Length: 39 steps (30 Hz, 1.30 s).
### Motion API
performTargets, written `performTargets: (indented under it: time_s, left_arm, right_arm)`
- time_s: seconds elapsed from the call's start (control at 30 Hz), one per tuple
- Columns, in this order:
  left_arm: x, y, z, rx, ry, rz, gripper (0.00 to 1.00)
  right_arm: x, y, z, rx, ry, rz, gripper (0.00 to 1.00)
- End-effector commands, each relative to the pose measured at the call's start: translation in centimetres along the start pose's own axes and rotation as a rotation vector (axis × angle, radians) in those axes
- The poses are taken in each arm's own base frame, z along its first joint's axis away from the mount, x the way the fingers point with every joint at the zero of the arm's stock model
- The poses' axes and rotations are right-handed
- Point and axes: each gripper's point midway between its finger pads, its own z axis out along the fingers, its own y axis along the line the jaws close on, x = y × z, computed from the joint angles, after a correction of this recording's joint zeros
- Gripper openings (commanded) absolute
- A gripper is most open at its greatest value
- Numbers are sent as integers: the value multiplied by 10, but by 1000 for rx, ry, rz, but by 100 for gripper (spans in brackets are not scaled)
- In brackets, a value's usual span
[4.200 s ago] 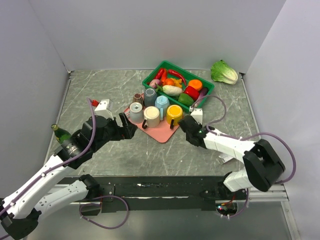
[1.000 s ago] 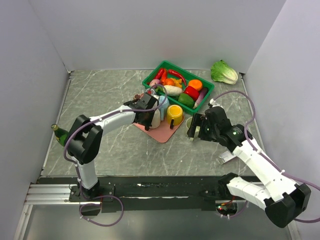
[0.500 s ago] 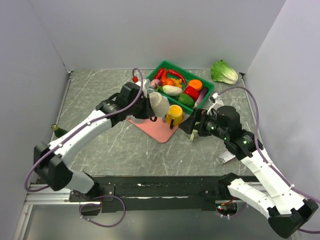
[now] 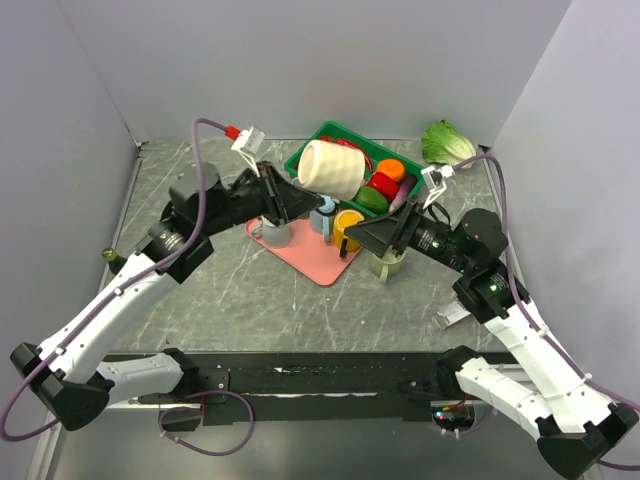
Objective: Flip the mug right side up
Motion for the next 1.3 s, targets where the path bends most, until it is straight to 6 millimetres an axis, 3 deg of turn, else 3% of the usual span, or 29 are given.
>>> performTargets:
  time_s: [0.0, 0.1, 0.2, 0.5, 0.77, 0.9, 1.07, 1.27]
  left_arm:
    - [-43, -86, -25, 329, -132, 64, 1]
    - [-47, -104, -33, 409, -137, 71, 1]
    - [-48, -116, -40, 461, -136, 77, 1]
    - [-52, -129, -42, 502, -174, 95, 1]
    - [-45, -132, -40, 526, -181, 125, 1]
    - [-41, -134, -40, 542, -194, 145, 1]
    - [-35, -138, -41, 563, -189, 159, 1]
    - [-29, -140, -41, 575, -176, 169, 1]
  right_arm:
    - [-28, 68, -4, -270, -65, -109, 94]
    - [-32, 99, -7, -418, -58, -173, 93]
    - [-41, 115, -9, -477, -105, -205, 93]
    - [-59, 126, -7, -494, -189, -210, 86]
    - [-63, 116, 7, -463, -223, -130, 74]
    - [-64, 107, 11, -418, -240, -87, 56]
    - [-65, 104, 11, -397, -247, -75, 47]
    - [-65, 100, 14, -376, -249, -58, 28]
